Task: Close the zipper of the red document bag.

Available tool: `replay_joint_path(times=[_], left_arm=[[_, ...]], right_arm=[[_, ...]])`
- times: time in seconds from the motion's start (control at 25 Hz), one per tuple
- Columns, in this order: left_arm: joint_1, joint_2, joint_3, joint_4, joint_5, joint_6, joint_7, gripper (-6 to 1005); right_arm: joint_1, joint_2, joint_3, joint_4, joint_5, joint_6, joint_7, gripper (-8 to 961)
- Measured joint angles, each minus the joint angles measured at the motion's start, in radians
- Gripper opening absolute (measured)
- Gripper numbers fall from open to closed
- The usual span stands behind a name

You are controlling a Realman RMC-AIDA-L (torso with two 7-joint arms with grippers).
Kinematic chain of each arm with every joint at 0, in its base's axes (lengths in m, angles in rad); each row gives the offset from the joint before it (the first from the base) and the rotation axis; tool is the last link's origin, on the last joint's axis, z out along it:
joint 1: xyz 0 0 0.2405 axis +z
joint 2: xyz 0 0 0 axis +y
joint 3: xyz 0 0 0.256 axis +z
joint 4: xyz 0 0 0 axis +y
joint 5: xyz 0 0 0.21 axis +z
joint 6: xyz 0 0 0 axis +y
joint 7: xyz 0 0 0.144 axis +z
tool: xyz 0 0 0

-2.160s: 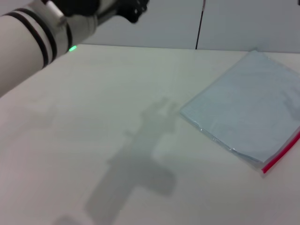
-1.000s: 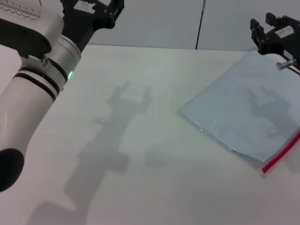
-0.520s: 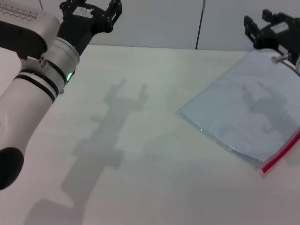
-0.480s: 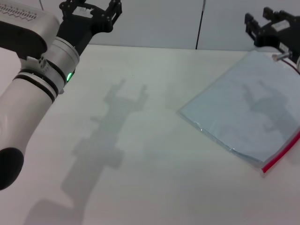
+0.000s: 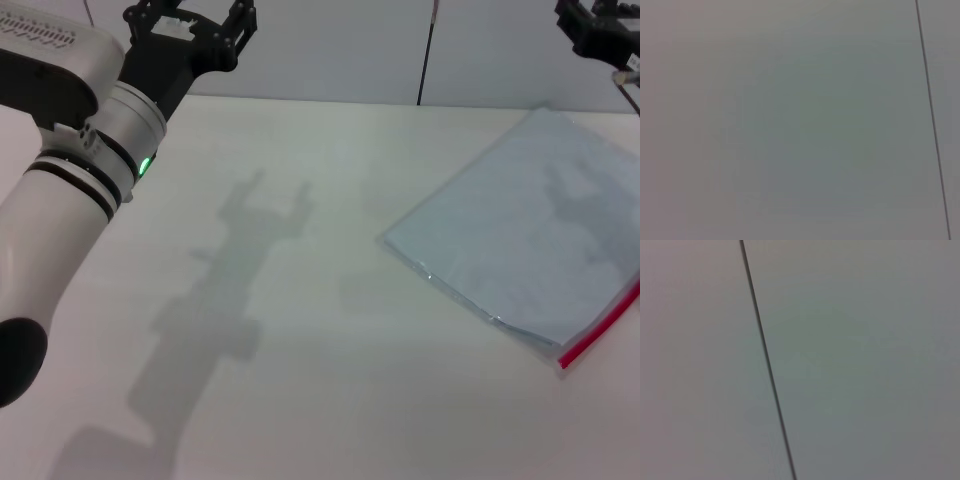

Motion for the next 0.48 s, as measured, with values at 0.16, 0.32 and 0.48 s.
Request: replay_joint_path(times=[0.16,0.32,0.48], left_arm=[[0.002,0.000,0.000,0.000,0.002,0.000,0.000,674],[-0.002,0.002,0.001,0.009,0.002,0.001,0.000,674],[-0.007,0.002,0.002,0.014,0.003,0.001,0.000,673]], right_arm=[[-0.014,-0.009,0.029,0.024,-0.006,-0.128,0.078,456],[-0.005,-0.010,0.141,0.143,-0.009,-0.383,0.139,456],[0.017,-0.013,0.252,0.269,-0.018,-0.596,0.141,456]])
